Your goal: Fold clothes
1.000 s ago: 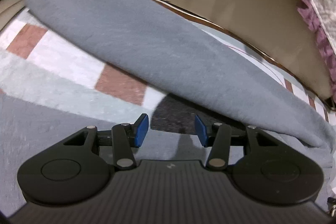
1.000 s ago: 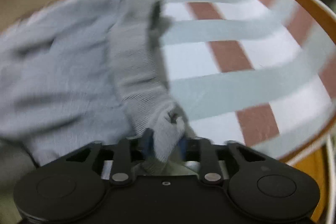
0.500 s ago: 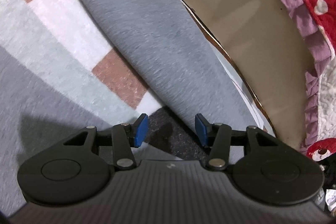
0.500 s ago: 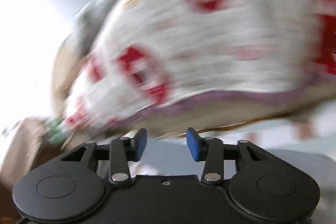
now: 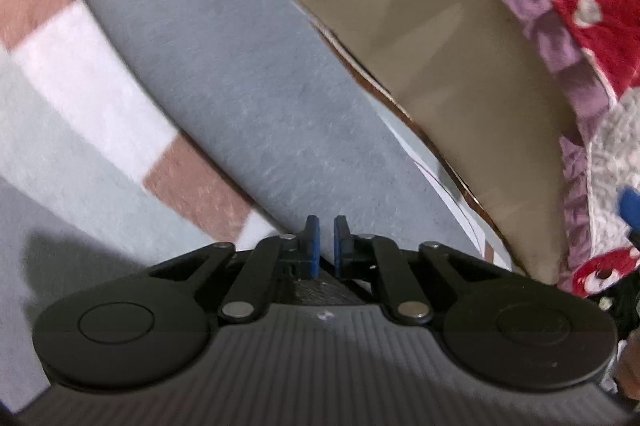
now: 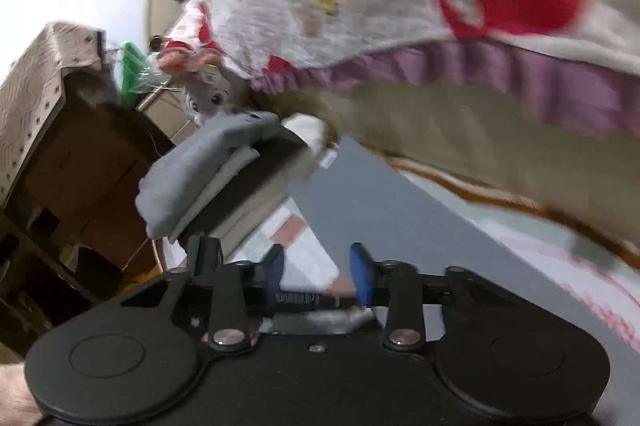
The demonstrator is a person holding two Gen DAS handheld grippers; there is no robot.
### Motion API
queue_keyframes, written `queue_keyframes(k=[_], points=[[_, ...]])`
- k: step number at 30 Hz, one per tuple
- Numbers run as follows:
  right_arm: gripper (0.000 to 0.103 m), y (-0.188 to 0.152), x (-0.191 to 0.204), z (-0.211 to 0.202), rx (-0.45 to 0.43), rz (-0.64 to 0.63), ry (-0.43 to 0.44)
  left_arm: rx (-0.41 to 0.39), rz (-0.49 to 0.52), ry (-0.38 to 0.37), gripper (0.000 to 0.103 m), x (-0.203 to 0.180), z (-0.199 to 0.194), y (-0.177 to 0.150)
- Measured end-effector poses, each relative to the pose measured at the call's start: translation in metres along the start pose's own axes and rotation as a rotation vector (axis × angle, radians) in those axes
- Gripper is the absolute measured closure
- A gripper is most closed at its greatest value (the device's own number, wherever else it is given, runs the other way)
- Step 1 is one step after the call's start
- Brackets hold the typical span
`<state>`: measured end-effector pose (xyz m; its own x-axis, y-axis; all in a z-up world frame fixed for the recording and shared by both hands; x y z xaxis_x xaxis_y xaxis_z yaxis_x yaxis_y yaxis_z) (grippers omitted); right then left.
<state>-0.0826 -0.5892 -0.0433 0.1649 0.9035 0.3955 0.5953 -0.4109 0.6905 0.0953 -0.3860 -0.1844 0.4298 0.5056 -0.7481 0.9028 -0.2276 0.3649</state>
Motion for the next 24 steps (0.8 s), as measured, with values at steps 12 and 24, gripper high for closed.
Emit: queue_keyframes(k=[12, 24], points=[[0.054, -0.127, 0.02, 0.114, 0.248, -0.884, -0.378, -0.009, -0.003, 0.1, 0.073, 0.03, -0.009, -0.006], [0.101, -0.067, -0.061, 0.112, 0.123, -0.395, -0.42, -0.028, 0.107, 0.147, 0.072, 0.029, 0.023, 0.03]])
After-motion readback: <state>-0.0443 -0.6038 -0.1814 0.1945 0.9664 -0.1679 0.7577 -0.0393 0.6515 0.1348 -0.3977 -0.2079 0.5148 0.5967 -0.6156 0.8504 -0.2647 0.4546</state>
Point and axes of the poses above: each gripper's, at about its wrist camera, not at the fingertips, and z roughly the way its jaws point, x to its left, y to its top, the point moved 5 cm from there along z, roughly the way its jaws point, and after that the axes turned 12 degrees about -y, right-handed, at the moved point
